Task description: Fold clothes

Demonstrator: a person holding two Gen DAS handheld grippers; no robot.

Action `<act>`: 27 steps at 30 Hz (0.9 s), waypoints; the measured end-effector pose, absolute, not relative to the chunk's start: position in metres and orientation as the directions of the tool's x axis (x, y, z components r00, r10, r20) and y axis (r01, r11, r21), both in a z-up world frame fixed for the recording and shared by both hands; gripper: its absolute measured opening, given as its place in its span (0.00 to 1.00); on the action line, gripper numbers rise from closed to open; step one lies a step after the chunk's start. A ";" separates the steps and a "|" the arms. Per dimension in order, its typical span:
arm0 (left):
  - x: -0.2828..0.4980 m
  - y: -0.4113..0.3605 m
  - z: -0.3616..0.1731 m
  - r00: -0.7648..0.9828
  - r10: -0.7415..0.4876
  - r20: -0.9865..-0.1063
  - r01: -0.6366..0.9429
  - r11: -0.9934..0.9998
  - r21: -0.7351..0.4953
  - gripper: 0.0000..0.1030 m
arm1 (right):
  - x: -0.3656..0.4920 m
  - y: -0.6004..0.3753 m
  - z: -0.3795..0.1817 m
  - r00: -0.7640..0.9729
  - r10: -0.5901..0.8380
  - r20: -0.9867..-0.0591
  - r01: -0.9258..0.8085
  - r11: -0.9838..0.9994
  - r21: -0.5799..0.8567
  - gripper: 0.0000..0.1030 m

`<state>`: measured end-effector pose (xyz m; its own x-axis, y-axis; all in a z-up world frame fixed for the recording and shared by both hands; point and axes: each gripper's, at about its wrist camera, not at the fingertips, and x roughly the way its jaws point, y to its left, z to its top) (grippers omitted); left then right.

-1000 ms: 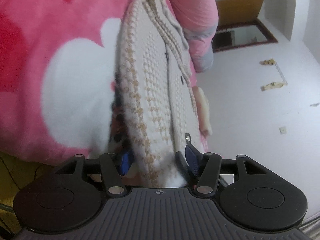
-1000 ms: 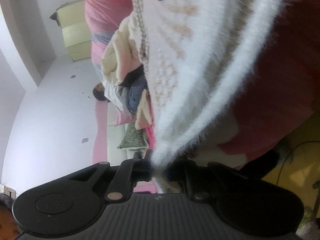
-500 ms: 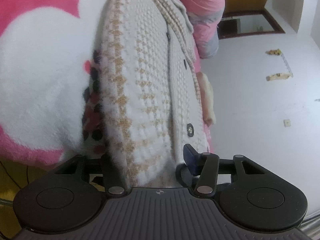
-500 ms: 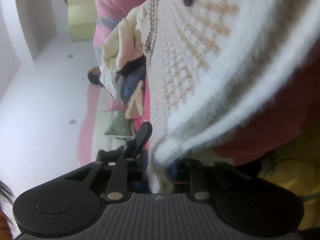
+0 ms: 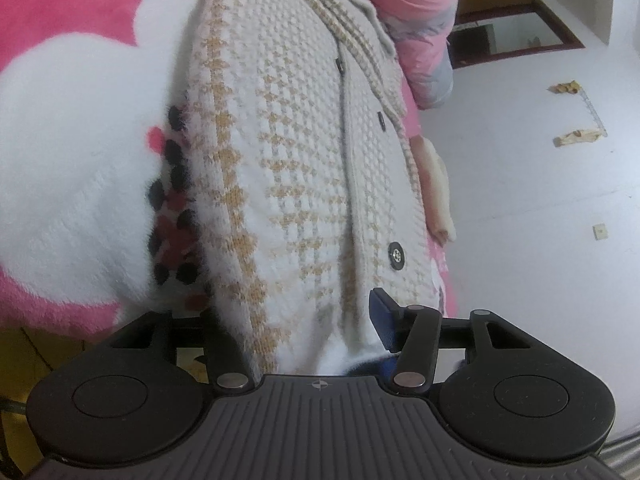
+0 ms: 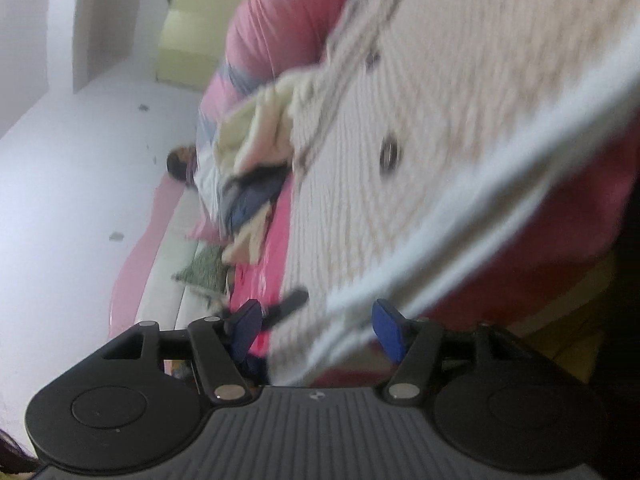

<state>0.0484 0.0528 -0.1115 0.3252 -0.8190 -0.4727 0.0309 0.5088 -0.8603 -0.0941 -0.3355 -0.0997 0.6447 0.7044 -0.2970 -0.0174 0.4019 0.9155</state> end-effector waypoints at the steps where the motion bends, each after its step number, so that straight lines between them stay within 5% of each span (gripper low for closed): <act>1: 0.048 0.051 -0.110 0.325 -0.814 -0.482 0.035 0.519 -0.854 0.51 | -0.096 -0.346 -0.092 0.671 0.678 -0.300 -0.023 0.423 0.906 0.63; 12: 0.038 0.042 -0.095 0.358 -0.741 -0.568 0.055 0.624 -0.780 0.49 | -0.133 -0.479 -0.085 0.899 0.290 -0.327 0.156 0.487 0.859 0.61; 20: 0.036 0.037 -0.091 0.368 -0.711 -0.600 0.055 0.661 -0.749 0.50 | -0.141 -0.501 -0.133 0.893 0.291 -0.344 0.239 0.341 0.909 0.59; 27: 0.038 0.031 -0.091 0.370 -0.708 -0.601 0.060 0.664 -0.745 0.50 | -0.151 -0.497 -0.141 0.905 0.342 -0.252 0.171 0.251 0.953 0.57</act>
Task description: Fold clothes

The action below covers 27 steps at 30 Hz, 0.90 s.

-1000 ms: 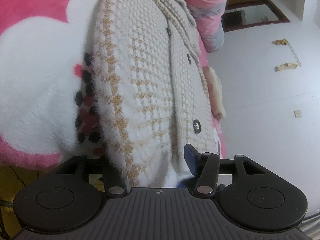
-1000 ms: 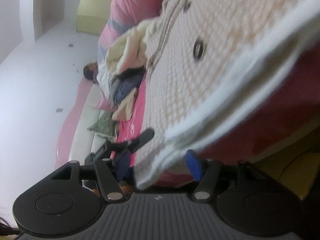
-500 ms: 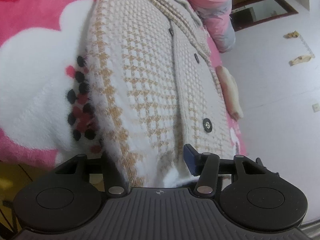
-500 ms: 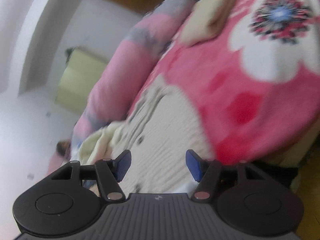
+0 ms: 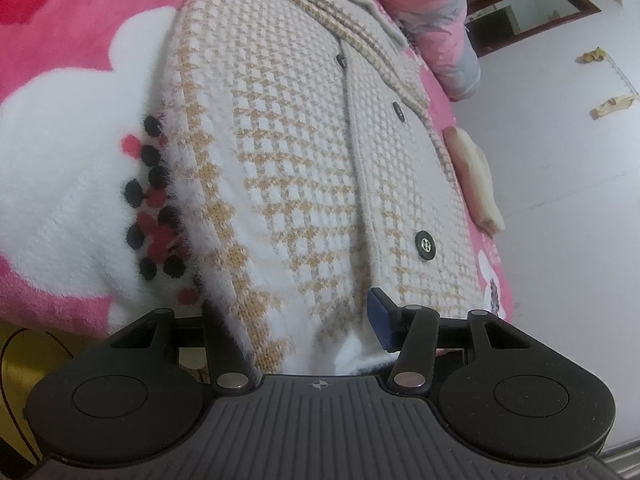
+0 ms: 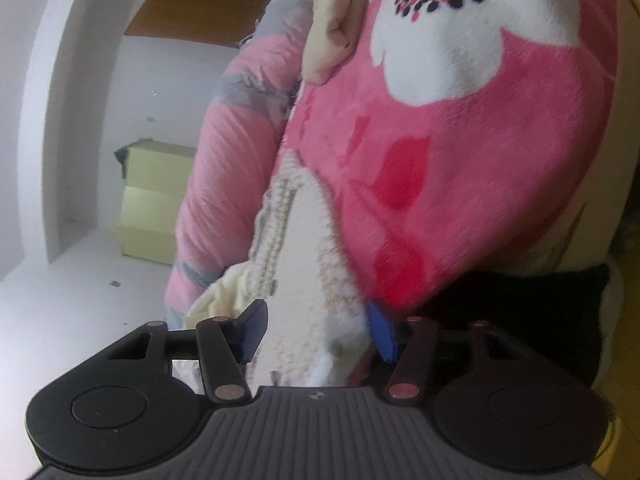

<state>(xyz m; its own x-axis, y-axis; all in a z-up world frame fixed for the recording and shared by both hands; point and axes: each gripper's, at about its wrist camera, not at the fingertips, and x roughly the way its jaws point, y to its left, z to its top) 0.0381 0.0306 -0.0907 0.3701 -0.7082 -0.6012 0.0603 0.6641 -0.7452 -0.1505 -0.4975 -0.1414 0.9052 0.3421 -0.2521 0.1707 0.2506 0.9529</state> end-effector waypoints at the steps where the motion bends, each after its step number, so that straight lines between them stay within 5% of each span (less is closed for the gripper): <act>1: 0.038 0.031 -0.091 0.370 -0.710 -0.599 0.059 0.662 -0.748 0.50 | -0.149 -0.495 -0.141 0.906 0.347 -0.242 0.163 0.241 0.957 0.56; 19: 0.037 0.039 -0.100 0.358 -0.752 -0.553 0.069 0.612 -0.788 0.50 | -0.129 -0.473 -0.127 0.894 0.348 -0.282 0.204 0.245 0.948 0.54; 27: 0.036 0.046 -0.106 0.343 -0.782 -0.520 0.073 0.574 -0.815 0.51 | -0.109 -0.453 -0.105 0.838 0.306 -0.452 0.317 0.401 0.859 0.49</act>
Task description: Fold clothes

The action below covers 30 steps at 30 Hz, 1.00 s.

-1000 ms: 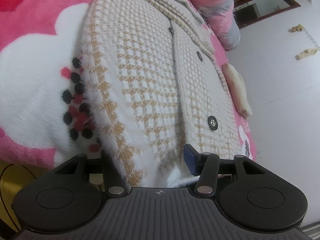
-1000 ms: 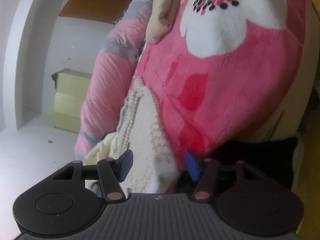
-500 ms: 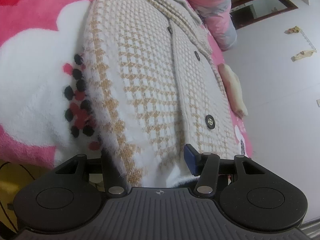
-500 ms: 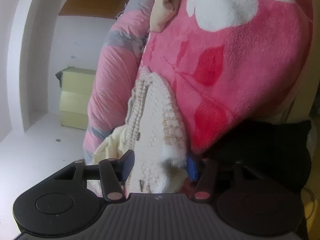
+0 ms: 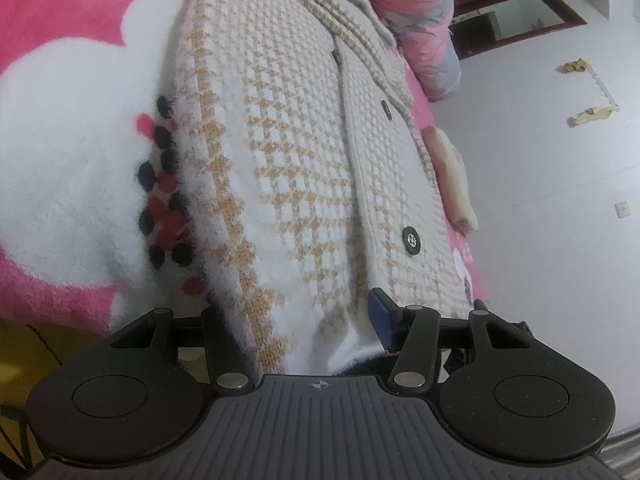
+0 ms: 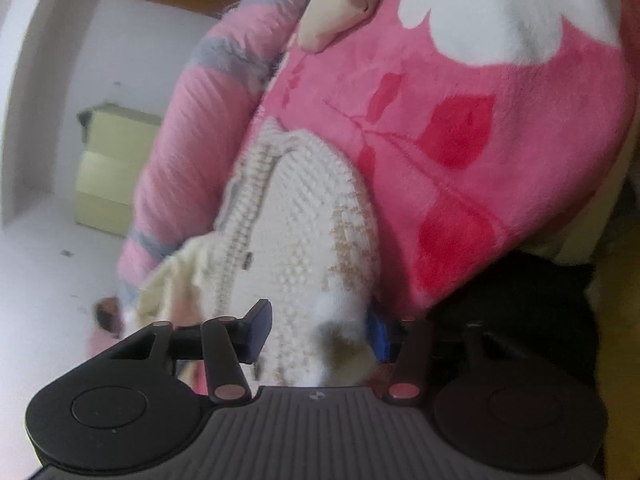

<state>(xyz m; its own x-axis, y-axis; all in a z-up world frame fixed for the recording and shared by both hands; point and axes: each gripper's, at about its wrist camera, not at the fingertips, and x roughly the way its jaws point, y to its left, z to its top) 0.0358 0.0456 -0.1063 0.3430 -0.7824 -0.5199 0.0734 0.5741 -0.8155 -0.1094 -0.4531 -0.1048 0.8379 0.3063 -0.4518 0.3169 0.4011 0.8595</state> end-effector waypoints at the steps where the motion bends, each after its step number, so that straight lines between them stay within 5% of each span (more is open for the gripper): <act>1: 0.036 0.046 -0.107 0.341 -0.786 -0.516 0.076 0.570 -0.818 0.51 | -0.110 -0.452 -0.102 0.833 0.288 -0.473 0.336 0.416 0.845 0.49; 11: 0.037 0.053 -0.114 0.314 -0.821 -0.477 0.104 0.529 -0.842 0.51 | -0.110 -0.455 -0.093 0.881 0.218 -0.421 0.327 0.364 0.872 0.47; 17: 0.039 0.056 -0.119 0.300 -0.839 -0.453 0.108 0.502 -0.858 0.51 | -0.103 -0.452 -0.093 0.848 0.144 -0.510 0.408 0.435 0.802 0.47; 30: 0.041 0.058 -0.126 0.287 -0.854 -0.434 0.118 0.482 -0.868 0.52 | -0.089 -0.459 -0.095 0.838 0.227 -0.496 0.384 0.400 0.832 0.47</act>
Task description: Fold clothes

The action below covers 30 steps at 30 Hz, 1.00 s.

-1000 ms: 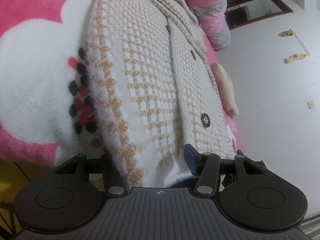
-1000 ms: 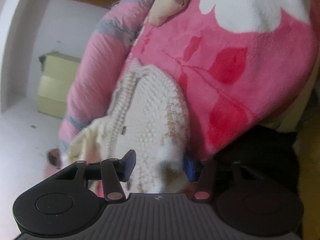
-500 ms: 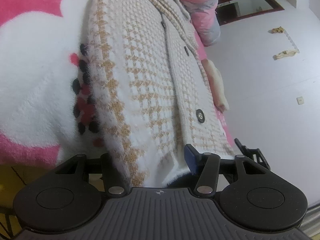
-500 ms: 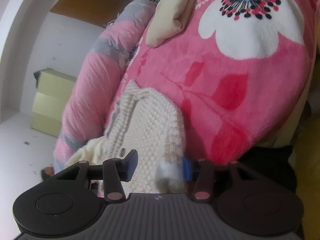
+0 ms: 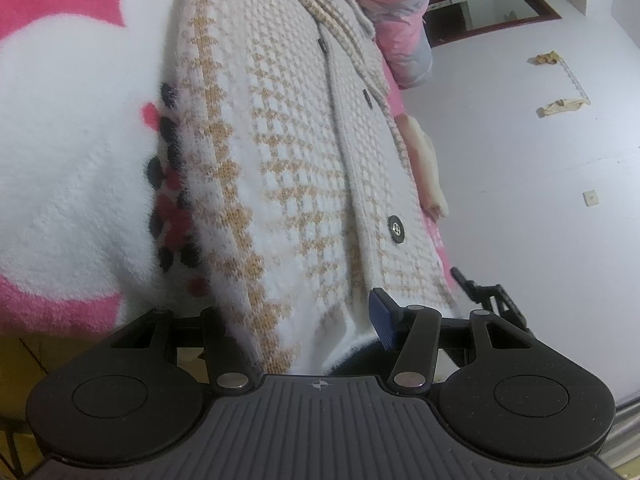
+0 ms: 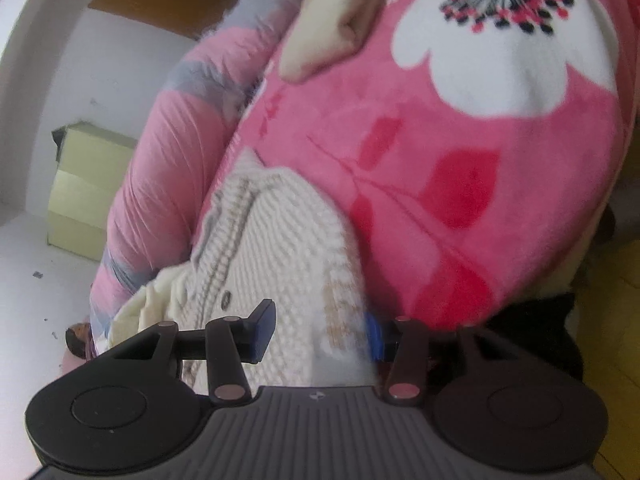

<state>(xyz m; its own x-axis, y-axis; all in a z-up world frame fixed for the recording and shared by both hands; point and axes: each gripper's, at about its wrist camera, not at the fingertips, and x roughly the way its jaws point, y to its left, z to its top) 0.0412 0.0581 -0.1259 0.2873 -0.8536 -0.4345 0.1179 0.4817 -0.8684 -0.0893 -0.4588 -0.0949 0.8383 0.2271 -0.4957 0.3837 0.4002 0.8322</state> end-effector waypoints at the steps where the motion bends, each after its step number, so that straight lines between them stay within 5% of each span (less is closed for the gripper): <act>1: 0.041 0.058 -0.126 0.288 -0.854 -0.433 0.118 0.480 -0.869 0.52 | -0.091 -0.457 -0.096 0.835 0.237 -0.496 0.383 0.397 0.834 0.47; 15: 0.035 0.060 -0.127 0.266 -0.863 -0.429 0.147 0.476 -0.867 0.52 | -0.100 -0.424 -0.099 0.833 0.344 -0.434 0.321 0.339 0.885 0.48; 22: 0.026 0.056 -0.125 0.249 -0.860 -0.446 0.180 0.493 -0.851 0.51 | -0.088 -0.408 -0.104 0.786 0.380 -0.487 0.344 0.385 0.856 0.47; 30: 0.023 0.048 -0.116 0.287 -0.827 -0.484 0.201 0.546 -0.814 0.39 | -0.077 -0.393 -0.105 0.779 0.392 -0.489 0.312 0.434 0.845 0.41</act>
<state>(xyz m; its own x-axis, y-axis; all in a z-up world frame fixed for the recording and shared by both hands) 0.0232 0.0477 -0.1163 0.2868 -0.8269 -0.4837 0.2010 0.5457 -0.8135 -0.0768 -0.3930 -0.1050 0.7792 0.3920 -0.4892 0.3120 0.4343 0.8450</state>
